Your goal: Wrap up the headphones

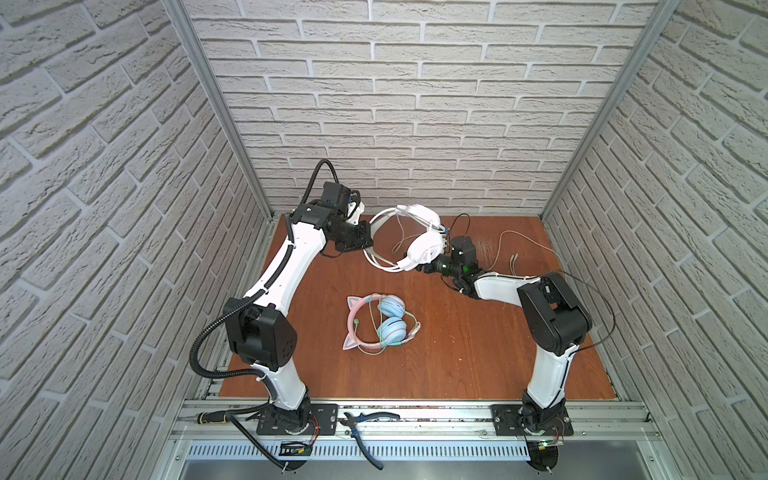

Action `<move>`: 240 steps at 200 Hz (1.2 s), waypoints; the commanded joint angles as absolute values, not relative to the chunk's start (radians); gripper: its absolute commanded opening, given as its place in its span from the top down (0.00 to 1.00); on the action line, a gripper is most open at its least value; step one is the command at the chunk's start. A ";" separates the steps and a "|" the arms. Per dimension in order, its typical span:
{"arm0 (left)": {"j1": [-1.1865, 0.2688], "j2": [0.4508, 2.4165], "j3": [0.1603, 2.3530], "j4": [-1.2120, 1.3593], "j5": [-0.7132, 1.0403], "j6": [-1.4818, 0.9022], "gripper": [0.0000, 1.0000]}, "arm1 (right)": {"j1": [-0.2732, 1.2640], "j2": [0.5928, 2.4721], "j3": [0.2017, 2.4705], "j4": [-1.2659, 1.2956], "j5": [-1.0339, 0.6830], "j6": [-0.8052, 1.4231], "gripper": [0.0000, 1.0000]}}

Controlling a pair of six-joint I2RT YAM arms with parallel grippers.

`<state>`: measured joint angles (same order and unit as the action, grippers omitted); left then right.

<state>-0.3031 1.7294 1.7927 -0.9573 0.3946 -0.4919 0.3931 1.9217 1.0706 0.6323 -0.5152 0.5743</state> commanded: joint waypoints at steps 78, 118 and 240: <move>-0.302 1.723 1.770 -0.877 0.451 -0.510 1.00 | 0.452 2.104 1.294 0.564 -0.326 0.569 0.34; -0.301 1.724 1.769 -0.871 0.454 -0.514 1.00 | 0.449 2.178 1.388 0.553 -0.358 0.558 0.55; -0.290 1.738 1.775 -0.871 0.449 -0.511 1.00 | 0.330 1.904 1.083 0.480 -0.427 0.446 0.94</move>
